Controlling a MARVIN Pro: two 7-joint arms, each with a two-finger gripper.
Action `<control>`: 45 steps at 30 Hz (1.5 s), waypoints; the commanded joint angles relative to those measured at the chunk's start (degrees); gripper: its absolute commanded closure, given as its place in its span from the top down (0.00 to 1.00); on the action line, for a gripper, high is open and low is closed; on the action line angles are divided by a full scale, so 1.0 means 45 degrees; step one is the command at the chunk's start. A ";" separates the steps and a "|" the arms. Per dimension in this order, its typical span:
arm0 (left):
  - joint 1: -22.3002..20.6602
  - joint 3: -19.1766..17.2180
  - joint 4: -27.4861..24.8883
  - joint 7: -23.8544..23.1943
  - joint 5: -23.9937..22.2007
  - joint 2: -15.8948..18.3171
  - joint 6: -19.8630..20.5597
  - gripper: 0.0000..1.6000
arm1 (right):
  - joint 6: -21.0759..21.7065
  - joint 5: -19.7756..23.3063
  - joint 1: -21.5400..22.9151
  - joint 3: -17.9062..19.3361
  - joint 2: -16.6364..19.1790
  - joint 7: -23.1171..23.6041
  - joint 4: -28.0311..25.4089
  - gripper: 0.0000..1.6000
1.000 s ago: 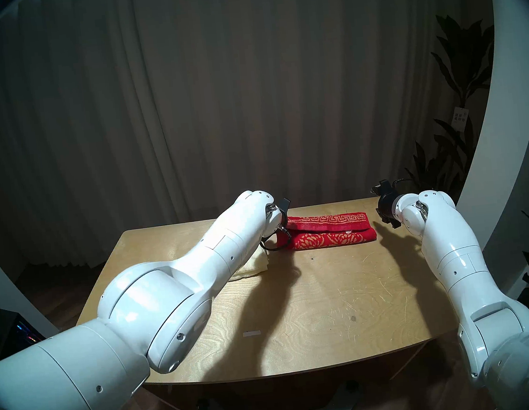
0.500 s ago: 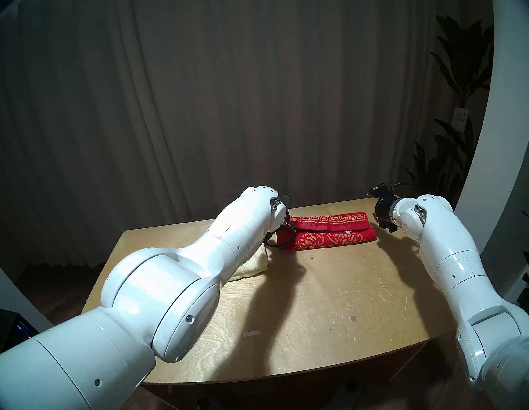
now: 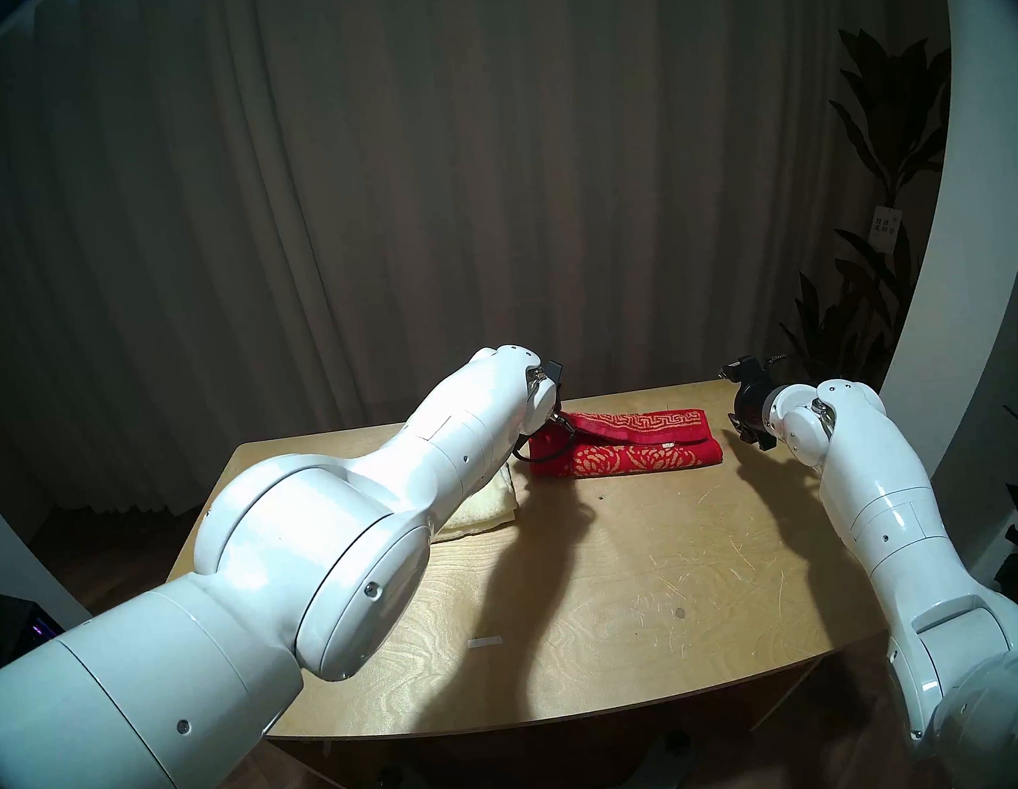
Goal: Fold each towel twice and stack them on table
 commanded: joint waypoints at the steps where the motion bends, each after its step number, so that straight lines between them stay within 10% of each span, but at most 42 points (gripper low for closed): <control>1: -0.0611 0.0012 0.0066 -0.0466 0.0059 -0.0118 -0.0145 1.00 | -0.0028 -0.0009 -0.0037 0.0128 0.0143 0.0136 -0.0316 0.85; 10: -0.0622 0.0004 0.0202 -0.0807 0.0136 -0.0214 -0.0154 0.82 | -0.0063 0.0040 -0.0112 0.0167 0.0162 0.0103 -0.0288 0.78; 17: -0.0362 -0.0004 0.0325 -0.1556 0.0167 -0.0127 0.0118 1.00 | 0.0054 0.0249 -0.0350 0.0220 0.0102 0.0134 -0.0362 0.86; 31: 0.0836 0.0367 -0.0141 -0.4588 0.0264 0.0920 0.3491 1.00 | 0.0140 0.0315 -0.1278 0.0100 -0.0471 0.1451 -0.1000 1.00; 45: 0.0403 0.0458 0.0062 -0.4880 0.0391 0.0961 0.3261 1.00 | -0.0110 -0.0297 -0.0087 -0.0476 -0.0744 0.1821 0.0338 1.00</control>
